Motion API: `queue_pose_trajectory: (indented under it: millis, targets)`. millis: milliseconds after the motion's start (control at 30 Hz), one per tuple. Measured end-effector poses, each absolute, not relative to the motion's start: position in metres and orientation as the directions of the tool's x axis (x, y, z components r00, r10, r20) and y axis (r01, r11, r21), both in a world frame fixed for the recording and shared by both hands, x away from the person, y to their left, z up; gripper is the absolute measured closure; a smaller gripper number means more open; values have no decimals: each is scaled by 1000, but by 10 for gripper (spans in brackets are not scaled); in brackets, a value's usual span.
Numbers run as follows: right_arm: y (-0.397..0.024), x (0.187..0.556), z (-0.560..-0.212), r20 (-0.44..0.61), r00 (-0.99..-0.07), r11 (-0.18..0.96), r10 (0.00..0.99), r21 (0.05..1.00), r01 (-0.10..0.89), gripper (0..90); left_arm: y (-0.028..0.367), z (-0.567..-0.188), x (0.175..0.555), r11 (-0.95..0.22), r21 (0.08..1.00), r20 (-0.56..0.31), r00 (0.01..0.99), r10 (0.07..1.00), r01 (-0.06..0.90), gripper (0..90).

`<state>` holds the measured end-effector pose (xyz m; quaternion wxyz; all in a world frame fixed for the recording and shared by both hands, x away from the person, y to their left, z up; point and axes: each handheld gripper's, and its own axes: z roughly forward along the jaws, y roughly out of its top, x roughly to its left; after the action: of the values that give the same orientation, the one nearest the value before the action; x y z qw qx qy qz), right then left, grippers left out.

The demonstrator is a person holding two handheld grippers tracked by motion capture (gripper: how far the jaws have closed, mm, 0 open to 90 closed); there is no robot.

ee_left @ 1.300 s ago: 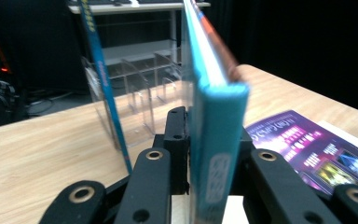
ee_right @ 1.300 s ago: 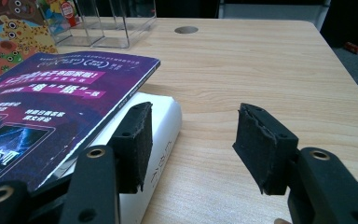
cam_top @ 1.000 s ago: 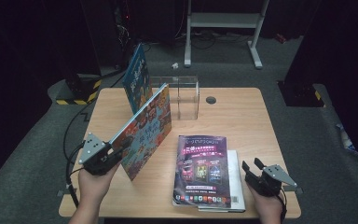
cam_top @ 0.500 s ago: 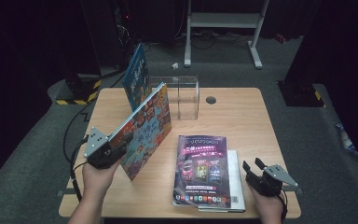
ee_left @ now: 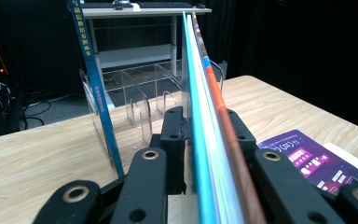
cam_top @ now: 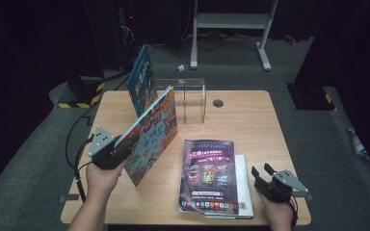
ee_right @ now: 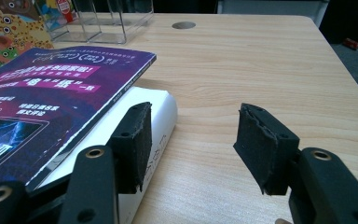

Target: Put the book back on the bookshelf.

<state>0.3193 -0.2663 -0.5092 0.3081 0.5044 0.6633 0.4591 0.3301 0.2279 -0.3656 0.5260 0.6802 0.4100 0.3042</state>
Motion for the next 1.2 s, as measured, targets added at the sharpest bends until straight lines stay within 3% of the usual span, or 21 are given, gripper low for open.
queue_pose_trajectory:
  millis: [200,567,867,1200]
  targets:
    - [-267,320,-510,47,-300,77,953,918,389,449,228,-366,329,-121,970,7,472,882,212,781]
    - [-271,321,-509,17,-295,107,955,910,400,443,231,-369,329,-84,974,-26,474,880,210,788]
    - [-279,329,-508,-54,-338,208,940,873,441,433,229,-367,329,-107,972,-9,487,873,210,792]
    - [-285,325,-514,-26,-343,186,939,877,443,433,226,-367,327,-93,972,-20,471,882,215,798]
